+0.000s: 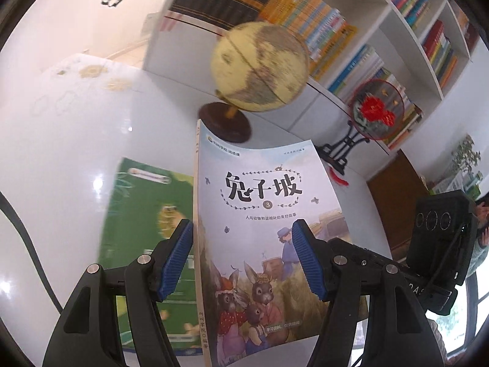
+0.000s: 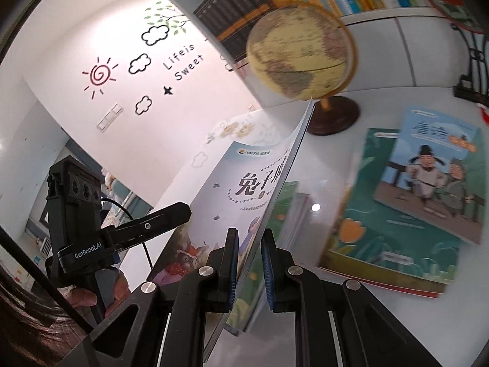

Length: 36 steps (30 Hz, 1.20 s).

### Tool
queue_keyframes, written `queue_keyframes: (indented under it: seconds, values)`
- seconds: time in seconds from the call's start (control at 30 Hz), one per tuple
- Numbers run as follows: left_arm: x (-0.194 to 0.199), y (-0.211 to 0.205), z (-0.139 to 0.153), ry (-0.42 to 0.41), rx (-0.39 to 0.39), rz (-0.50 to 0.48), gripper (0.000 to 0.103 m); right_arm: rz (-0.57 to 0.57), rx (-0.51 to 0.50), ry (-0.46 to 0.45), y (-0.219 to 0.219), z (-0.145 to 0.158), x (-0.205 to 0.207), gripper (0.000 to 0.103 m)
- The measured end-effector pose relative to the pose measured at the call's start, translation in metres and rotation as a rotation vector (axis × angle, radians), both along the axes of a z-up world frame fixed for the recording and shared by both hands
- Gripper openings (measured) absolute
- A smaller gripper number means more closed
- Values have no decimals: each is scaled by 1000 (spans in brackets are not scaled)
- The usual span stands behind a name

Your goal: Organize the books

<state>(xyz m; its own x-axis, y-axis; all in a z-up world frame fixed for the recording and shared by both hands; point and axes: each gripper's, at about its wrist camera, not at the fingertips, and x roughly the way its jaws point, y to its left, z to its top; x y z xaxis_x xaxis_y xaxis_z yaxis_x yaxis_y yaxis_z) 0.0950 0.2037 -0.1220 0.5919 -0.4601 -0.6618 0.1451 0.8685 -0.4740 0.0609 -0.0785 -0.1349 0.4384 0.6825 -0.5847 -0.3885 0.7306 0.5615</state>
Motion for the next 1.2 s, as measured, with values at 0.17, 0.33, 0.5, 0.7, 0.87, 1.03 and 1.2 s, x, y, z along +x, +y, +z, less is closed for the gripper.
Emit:
queue_keyframes:
  seconds: [0.17, 0.33, 0.5, 0.7, 0.87, 1.03, 1.2]
  values:
    - [-3, 26, -5, 15, 25, 39, 63, 34, 8, 21, 30, -6, 6, 15]
    - [0, 40, -17, 68, 101, 43, 63, 62, 16, 45, 56, -16, 10, 15]
    - [0, 52, -27, 70, 102, 51, 63, 65, 16, 71, 69, -27, 14, 15]
    - [2, 61, -38, 85, 98, 61, 63, 75, -24, 115, 82, -38, 22, 15]
    - [5, 67, -49, 97, 79, 56, 63, 77, -62, 155, 89, -54, 24, 15]
    - [6, 71, -60, 119, 77, 50, 63, 59, -64, 208, 88, -63, 27, 15]
    - [4, 71, -66, 140, 89, 42, 63, 69, -80, 203, 90, -56, 24, 15]
